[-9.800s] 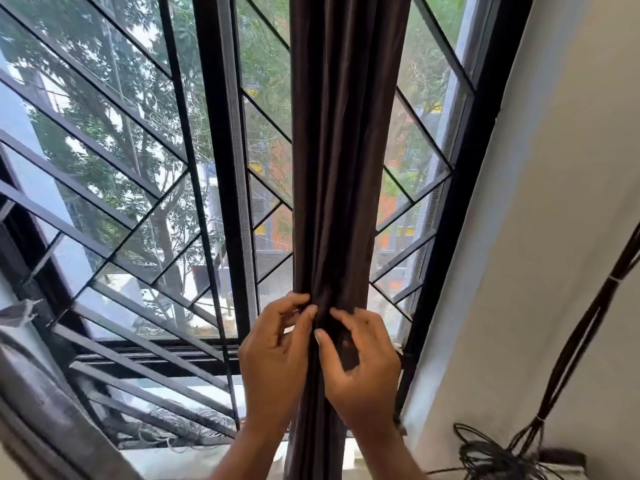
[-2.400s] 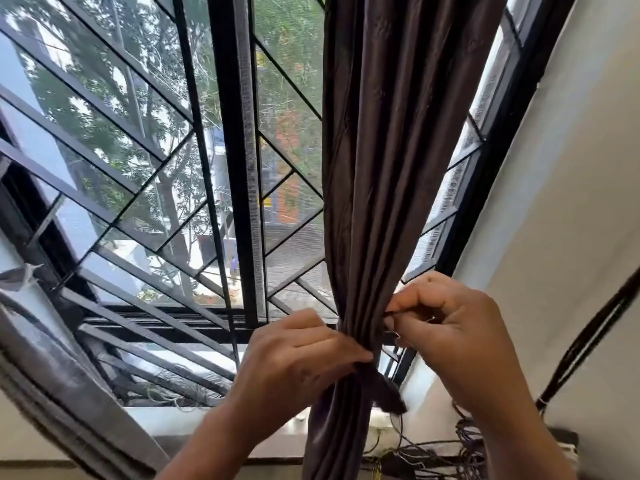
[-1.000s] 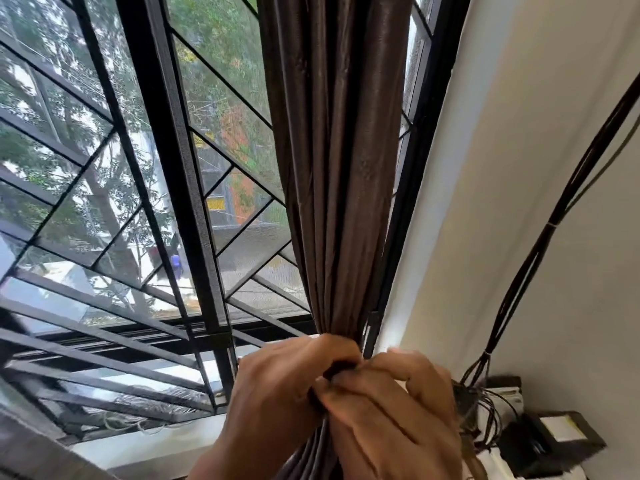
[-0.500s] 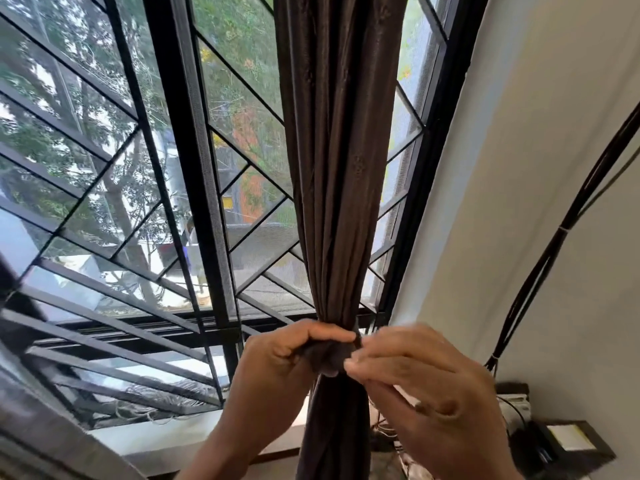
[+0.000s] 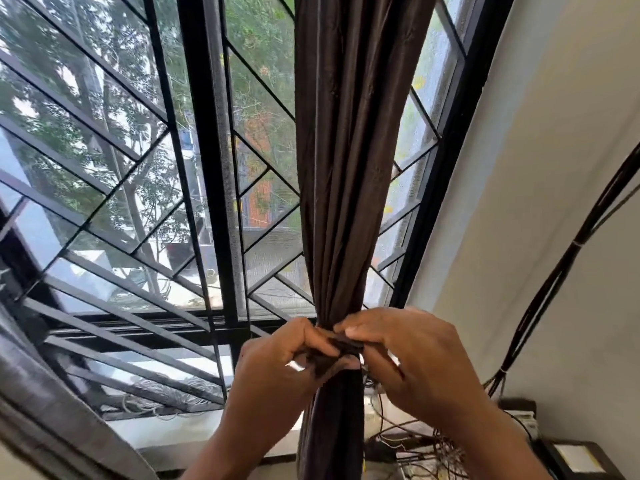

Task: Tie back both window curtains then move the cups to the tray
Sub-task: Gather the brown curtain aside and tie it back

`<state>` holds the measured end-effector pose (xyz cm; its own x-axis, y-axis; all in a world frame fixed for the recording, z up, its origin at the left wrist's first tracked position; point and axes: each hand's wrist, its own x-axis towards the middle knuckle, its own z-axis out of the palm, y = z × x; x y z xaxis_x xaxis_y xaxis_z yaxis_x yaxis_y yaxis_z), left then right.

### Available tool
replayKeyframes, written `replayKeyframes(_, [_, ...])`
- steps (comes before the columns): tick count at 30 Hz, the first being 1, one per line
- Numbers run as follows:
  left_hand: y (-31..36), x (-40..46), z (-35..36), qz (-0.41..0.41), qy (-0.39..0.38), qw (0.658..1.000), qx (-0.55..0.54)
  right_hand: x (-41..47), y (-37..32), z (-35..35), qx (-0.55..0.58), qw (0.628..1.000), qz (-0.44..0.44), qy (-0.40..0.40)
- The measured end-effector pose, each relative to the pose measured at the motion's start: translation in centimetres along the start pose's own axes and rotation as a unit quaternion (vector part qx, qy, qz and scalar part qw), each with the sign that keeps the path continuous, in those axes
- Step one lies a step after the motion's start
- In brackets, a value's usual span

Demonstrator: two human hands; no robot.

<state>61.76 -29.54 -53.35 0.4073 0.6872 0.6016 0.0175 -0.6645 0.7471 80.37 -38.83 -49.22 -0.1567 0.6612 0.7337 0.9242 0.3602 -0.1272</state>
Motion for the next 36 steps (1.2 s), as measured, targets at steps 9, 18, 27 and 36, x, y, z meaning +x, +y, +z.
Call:
replayKeyframes(9, [0.4,-0.6,-1.1,0.35,0.048,0.893,0.277,3.2,-2.4,1.1,0.147,0.956,0.245,0.071])
replayKeyframes(18, [-0.1,1.7,-2.3,0.362,-0.059,0.876,0.314,5.5,-0.6,-0.3,0.32,0.867,0.378,-0.059])
replayKeyframes(27, [-1.0,3.4,-0.8,0.072,0.057,0.933,0.347,2.6,-1.8,3.8,0.09,0.963,0.246,0.062])
replayKeyframes(36, [0.5,5.6,-0.5,-0.091,-0.026,0.913,0.396,2.8,-2.2,8.1,0.322,0.858,0.4,-0.022])
